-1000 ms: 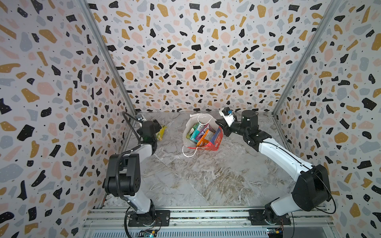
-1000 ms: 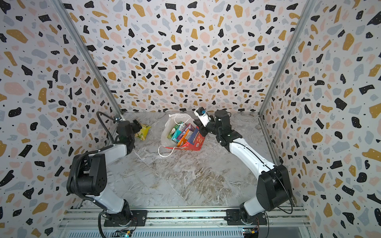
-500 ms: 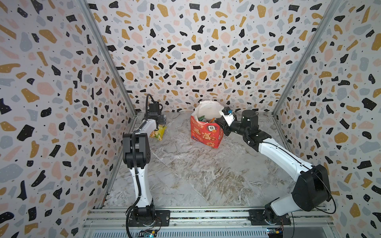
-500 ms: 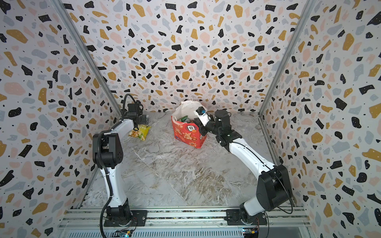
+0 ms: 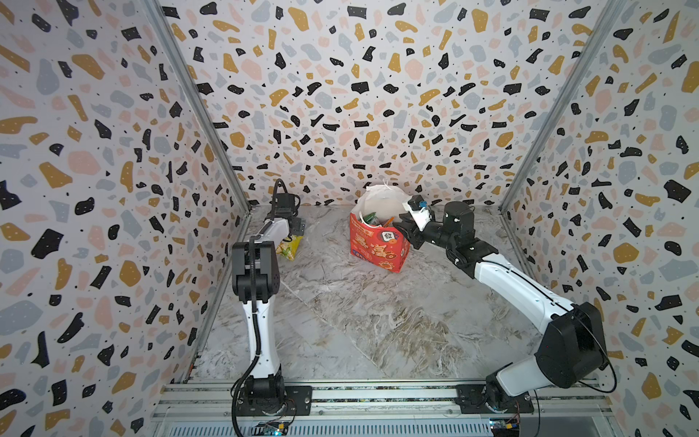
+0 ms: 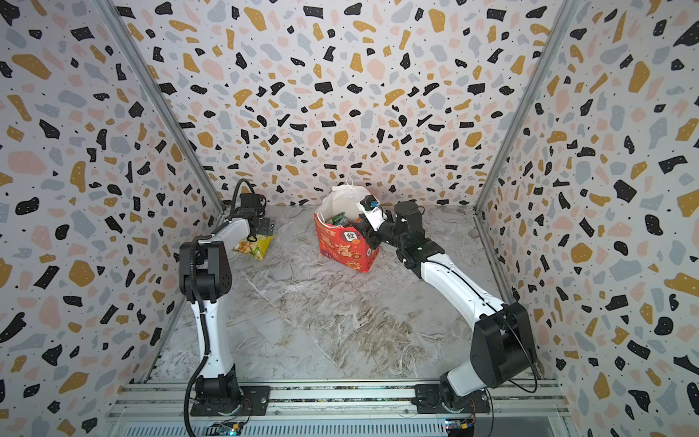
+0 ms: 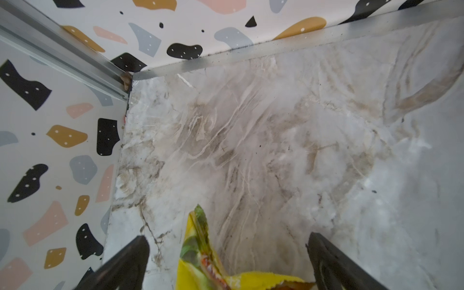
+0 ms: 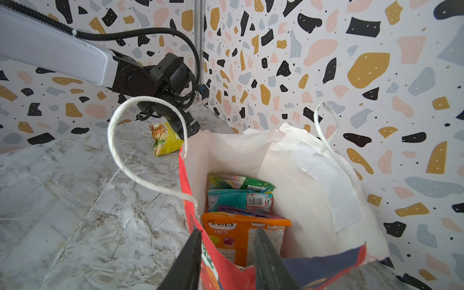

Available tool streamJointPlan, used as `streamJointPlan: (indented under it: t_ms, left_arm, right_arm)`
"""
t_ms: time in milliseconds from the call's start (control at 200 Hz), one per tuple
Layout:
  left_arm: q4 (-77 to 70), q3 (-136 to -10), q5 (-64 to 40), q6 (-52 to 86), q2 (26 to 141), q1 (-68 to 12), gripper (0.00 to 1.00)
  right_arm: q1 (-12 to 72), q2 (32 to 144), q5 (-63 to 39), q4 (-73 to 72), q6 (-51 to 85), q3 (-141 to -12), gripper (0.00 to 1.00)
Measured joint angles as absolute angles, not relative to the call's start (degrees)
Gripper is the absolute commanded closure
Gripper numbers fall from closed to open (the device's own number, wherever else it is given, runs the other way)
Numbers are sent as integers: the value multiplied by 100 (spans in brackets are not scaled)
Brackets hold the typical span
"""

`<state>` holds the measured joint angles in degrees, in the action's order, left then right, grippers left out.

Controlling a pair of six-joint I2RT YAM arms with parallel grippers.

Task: Take the snacks out of the paper bag
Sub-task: Rotate the snack at the top-left of the table.

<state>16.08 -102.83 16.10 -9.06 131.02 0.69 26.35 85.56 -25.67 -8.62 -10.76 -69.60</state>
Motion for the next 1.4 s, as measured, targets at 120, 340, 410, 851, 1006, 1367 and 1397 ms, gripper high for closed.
streamJointPlan:
  t_ms: [120, 340, 410, 851, 1006, 1367, 1397]
  left_arm:
    - [1684, -9843, 1557, -687, 12897, 89, 0]
    - [1841, -9623, 1514, -283, 12591, 102, 0]
    - [1863, -9476, 1400, -150, 12383, 104, 0]
    - [150, -6405, 1223, 1463, 9721, 414, 20]
    - [-707, -5207, 1133, 2152, 9529, 775, 51]
    - [-1522, -4925, 947, 2788, 10092, 777, 85]
    - [-1533, -4930, 928, 2812, 10143, 779, 85]
  right_arm:
    - [2635, 8554, -2552, -860, -1031, -6960, 56]
    - [2635, 8554, -2427, -860, -930, -6960, 48]
    - [2635, 8554, -2368, -856, -875, -6980, 47]
    - [2635, 8543, -2154, -867, -582, -7157, 44]
    - [2630, 8543, -2137, -867, -556, -7157, 43]
    - [2630, 8543, -2117, -950, -558, -7155, 43]
    - [2630, 8543, -2117, -958, -558, -7155, 43]
